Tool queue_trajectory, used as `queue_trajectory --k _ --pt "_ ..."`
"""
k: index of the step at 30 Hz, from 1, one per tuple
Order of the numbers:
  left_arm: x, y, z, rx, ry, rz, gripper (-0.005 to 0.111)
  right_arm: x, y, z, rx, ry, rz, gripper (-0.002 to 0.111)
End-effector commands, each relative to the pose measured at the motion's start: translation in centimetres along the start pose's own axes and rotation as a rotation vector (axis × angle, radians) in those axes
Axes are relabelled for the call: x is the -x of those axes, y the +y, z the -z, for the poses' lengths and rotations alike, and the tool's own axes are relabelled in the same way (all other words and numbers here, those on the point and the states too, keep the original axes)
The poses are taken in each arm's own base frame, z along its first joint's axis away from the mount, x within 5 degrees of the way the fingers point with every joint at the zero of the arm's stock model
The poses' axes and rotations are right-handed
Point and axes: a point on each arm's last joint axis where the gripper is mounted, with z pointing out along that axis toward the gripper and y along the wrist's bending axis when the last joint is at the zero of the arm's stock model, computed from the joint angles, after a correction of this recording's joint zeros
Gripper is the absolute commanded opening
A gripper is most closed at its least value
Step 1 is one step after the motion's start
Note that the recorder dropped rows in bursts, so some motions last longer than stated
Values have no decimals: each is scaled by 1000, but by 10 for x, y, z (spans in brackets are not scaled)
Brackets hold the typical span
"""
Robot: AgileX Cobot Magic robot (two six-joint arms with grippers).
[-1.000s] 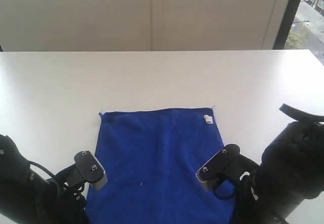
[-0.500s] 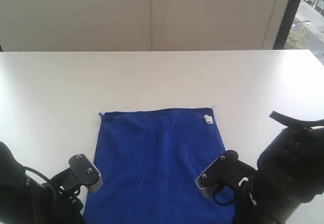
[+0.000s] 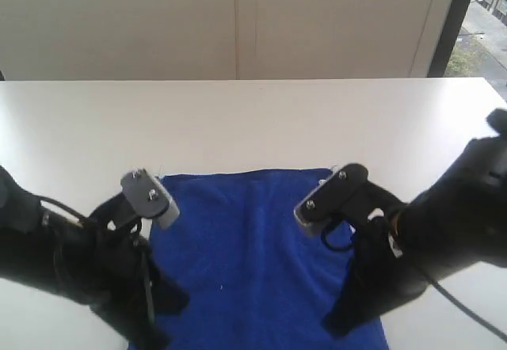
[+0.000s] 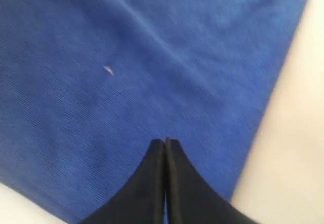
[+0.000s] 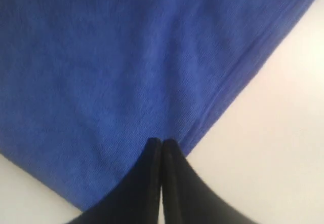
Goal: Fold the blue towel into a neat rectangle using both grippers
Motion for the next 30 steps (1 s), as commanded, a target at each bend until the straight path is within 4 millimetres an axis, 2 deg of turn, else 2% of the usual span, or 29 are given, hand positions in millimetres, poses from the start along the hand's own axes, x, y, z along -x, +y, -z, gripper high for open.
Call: queue_trajectory --k 1,3,5,8,10,13,19,25,30 --pt "26 20 9 229 -166 -3 0 30 -17 17 -71 -139 30 0" --pt "36 35 7 275 -184 17 0 45 -30 13 -88 -167 -3 0" --pt "44 53 1 246 -155 60 0 59 -47 7 -111 -168 -31 0" --pt "50 81 -8 220 -117 115 0 75 -70 -11 -133 -129 -50 0" --pt "56 98 -13 220 -112 142 0 84 -79 -23 -131 -102 -42 0" --pt "68 113 -20 198 -113 154 0 97 -85 -39 -132 -97 -20 0" --pt "75 127 -44 153 -76 163 0 114 -91 -75 -124 -111 -12 0" --pt "62 134 -63 139 -12 171 0 109 -89 -107 -102 -37 15 0" --pt "53 138 -73 148 39 141 0 105 -88 -121 -94 1 28 0"
